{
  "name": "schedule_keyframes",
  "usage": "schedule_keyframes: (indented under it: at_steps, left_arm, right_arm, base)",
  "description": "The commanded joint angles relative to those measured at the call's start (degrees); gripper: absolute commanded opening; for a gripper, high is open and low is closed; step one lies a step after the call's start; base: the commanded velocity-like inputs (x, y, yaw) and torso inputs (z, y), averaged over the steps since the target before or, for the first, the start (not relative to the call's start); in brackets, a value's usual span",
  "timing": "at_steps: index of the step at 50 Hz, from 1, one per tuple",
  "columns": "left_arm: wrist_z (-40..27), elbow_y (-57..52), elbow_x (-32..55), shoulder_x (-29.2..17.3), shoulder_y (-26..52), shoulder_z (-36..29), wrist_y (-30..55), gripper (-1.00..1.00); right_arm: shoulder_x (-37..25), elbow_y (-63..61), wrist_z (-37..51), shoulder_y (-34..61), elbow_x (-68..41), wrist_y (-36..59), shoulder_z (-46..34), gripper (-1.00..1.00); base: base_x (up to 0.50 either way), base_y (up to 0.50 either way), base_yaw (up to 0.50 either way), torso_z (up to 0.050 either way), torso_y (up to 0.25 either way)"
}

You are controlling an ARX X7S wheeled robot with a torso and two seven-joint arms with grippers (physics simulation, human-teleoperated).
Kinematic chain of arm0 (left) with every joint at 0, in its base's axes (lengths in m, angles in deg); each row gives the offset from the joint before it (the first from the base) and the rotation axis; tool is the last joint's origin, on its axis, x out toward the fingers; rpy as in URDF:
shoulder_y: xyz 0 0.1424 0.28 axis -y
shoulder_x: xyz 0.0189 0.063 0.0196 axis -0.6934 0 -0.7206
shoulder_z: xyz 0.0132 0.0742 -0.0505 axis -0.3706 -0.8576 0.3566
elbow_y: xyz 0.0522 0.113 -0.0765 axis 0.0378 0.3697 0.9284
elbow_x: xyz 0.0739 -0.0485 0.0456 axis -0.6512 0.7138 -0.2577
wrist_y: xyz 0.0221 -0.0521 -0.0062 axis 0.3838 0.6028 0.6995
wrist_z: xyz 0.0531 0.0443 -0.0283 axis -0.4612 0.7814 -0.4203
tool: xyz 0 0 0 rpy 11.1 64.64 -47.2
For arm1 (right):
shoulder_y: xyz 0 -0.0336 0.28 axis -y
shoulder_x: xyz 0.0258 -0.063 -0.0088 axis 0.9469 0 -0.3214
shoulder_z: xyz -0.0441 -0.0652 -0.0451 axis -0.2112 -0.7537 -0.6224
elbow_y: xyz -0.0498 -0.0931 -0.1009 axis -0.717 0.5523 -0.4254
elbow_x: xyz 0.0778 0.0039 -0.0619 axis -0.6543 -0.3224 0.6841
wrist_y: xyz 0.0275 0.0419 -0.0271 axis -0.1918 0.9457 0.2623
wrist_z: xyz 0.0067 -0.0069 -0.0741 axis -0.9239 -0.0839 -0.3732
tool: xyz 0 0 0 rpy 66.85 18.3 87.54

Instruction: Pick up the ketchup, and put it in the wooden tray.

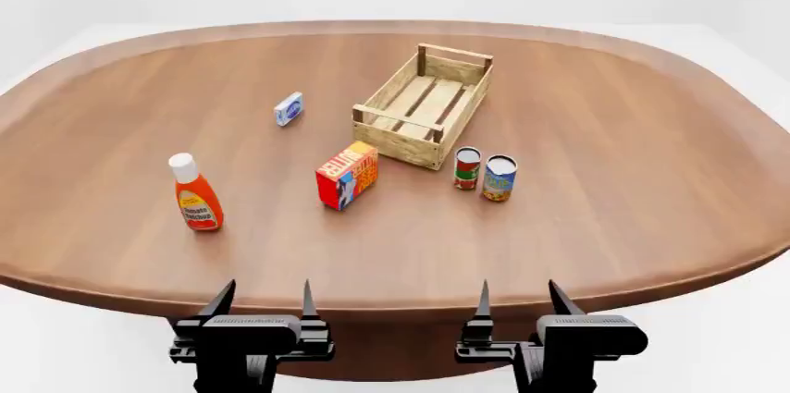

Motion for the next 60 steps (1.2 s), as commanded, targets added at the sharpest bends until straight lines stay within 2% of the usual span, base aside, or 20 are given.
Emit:
schedule_keyframes:
  at_steps: [1, 22, 55, 60]
  left_arm:
    - [-0.8, -0.1, 1.0, -1.0, 0.2, -1.0, 0.7, 1.00]
    - [-3.3, -1.3, 4.0, -3.8, 1.1, -3.9, 3.9, 1.00]
    - [-5.0, -3.8, 6.6, -6.5, 1.3, -6.7, 6.5, 1.00]
    - [-3.8, -4.0, 6.8, -7.7, 2.2, -7.7, 7.0, 1.00]
  right_arm:
    - [-0.9, 0.2, 1.1, 0.1, -0.8, 0.3, -1.2, 1.00]
    - [-3.9, -0.3, 3.2, 0.7, -4.0, 2.9, -4.4, 1.00]
    - [-6.5, -1.6, 5.5, 2.0, -6.8, 4.7, -6.2, 1.00]
    - [-7.4, -2.9, 5.6, 2.7, -6.7, 6.9, -6.7, 1.00]
  base:
    - [0.00, 0.00, 0.00, 0.000, 0.000]
    - [0.00, -0.01, 0.00, 0.000, 0.000]
    - [0.00, -0.49, 0.00, 0.000, 0.000]
    - [0.00, 0.00, 0.00, 0.000, 0.000]
